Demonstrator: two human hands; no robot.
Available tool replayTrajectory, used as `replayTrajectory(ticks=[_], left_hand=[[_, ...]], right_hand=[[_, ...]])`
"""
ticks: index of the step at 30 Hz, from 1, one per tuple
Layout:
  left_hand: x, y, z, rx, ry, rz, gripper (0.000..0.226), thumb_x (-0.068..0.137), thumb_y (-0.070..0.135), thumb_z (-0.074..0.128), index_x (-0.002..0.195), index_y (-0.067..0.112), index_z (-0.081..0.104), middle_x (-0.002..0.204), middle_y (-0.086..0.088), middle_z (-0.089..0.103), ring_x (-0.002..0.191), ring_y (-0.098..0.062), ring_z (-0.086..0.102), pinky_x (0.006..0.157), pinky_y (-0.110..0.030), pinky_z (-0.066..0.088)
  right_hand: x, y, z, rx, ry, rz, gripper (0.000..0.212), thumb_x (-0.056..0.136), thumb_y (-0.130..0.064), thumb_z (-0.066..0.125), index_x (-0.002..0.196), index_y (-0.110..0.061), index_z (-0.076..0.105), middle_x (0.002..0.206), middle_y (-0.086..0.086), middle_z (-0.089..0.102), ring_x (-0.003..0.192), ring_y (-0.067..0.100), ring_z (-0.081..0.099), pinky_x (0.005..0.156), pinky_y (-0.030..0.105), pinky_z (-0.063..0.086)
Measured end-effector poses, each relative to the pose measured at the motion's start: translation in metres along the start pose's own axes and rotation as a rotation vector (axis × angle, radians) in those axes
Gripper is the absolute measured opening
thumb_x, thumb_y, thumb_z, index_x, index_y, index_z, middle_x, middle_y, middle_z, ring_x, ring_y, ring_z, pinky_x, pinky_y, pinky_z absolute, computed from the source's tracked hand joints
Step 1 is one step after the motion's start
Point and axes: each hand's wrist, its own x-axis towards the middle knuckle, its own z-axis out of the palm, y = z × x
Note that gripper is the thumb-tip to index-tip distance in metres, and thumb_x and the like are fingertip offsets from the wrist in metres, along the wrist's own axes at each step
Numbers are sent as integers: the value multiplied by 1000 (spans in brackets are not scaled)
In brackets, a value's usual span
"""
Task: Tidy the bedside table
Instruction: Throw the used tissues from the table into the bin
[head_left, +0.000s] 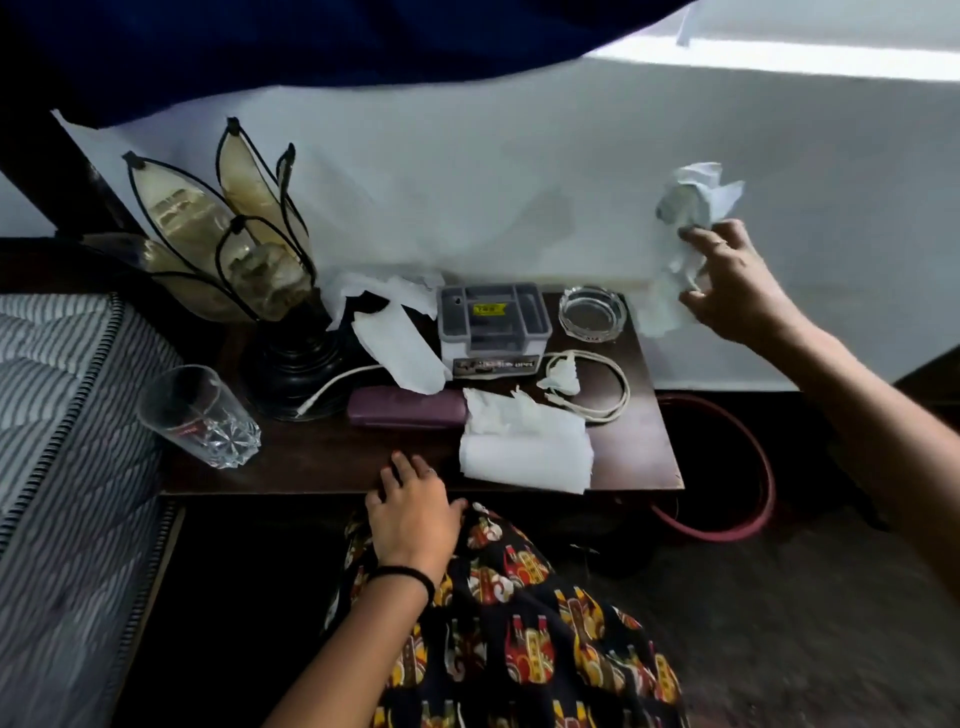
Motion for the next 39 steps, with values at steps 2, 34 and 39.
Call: replayTrajectory(ticks=[2, 34, 39], left_hand=[[-1, 3, 0, 25, 1, -3, 76, 90, 52, 48, 144, 4, 25, 152, -17, 27, 136, -31, 32, 105, -44, 36], [17, 18, 7, 360, -92, 2, 68, 96, 47, 38, 141, -2, 27, 141, -30, 38, 122, -39, 48, 96, -42, 44], [19, 16, 9, 369, -116, 8, 68, 98, 45, 34, 143, -3, 20, 144, -31, 33, 127, -42, 43, 100, -44, 40]], right_hand=[[-20, 31, 5, 23, 32, 110, 62, 76, 8, 61, 136, 1, 45, 131, 26, 38, 107, 42, 52, 105, 41, 41], [-84, 110, 112, 359, 4, 640, 27, 88, -15, 56, 108, -2, 67, 105, 22, 71, 101, 34, 66, 94, 34, 49], [-56, 40, 116, 386, -19, 360, 23, 87, -13, 60, 107, -3, 67, 102, 17, 71, 94, 29, 67, 83, 27, 46]])
